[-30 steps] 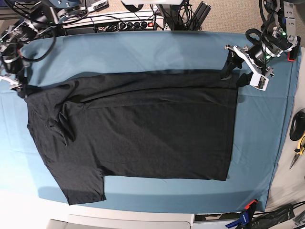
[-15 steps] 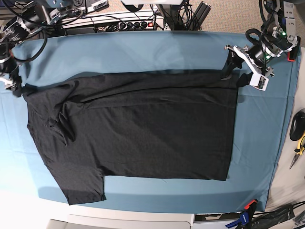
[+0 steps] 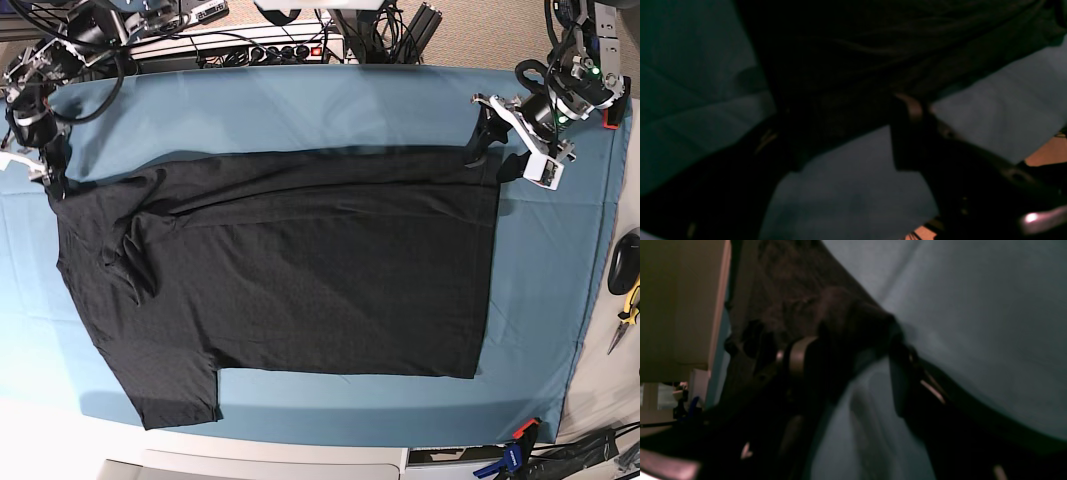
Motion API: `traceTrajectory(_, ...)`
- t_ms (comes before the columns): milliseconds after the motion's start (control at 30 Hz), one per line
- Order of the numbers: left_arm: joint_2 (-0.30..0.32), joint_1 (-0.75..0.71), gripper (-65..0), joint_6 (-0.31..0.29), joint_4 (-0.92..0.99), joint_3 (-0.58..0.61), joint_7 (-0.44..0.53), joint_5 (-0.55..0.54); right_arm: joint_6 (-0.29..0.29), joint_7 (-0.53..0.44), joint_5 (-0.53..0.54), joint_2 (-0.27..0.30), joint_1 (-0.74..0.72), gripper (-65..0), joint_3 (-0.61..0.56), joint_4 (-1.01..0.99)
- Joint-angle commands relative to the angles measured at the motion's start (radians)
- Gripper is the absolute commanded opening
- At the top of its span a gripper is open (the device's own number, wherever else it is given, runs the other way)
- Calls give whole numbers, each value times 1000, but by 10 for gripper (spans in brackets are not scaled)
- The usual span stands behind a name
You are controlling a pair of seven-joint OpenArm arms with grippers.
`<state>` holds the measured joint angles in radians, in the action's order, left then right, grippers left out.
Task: Fold the T-shirt properly
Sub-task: 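Raise the right gripper away from the shirt and hold both arms still, then lift the left gripper and reposition it on the folded edge corner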
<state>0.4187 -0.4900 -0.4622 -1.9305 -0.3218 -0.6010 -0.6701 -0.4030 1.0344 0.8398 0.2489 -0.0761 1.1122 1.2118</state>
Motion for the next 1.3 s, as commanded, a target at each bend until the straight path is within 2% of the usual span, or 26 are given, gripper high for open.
traceTrajectory(0,13,0,-274,-7,-15,-8,25,-14,-8,-27,20,26,-24,-326,2,18)
traceTrajectory(233,13,0,-274,-7,-15,-8,25,-14,-7,-51,-32,28,-87,-326,-1,17)
traceTrajectory(633,13,0,-274,-7,-15,-8,25,-14,-7,-110,-82,28,-93,-326,-4,17)
traceTrajectory(933,13,0,-274,-7,-15,-8,25,-14,-7,-142,-126,28,-93,-327,-140,16)
traceTrajectory(1000,13,0,-274,-7,-15,-8,25,-14,3,-156,-150,27,-93,-364,-167,17)
traceTrajectory(1267,13,0,-274,-7,-15,-8,25,-14,13,-164,-172,26,-93,-620,-183,17)
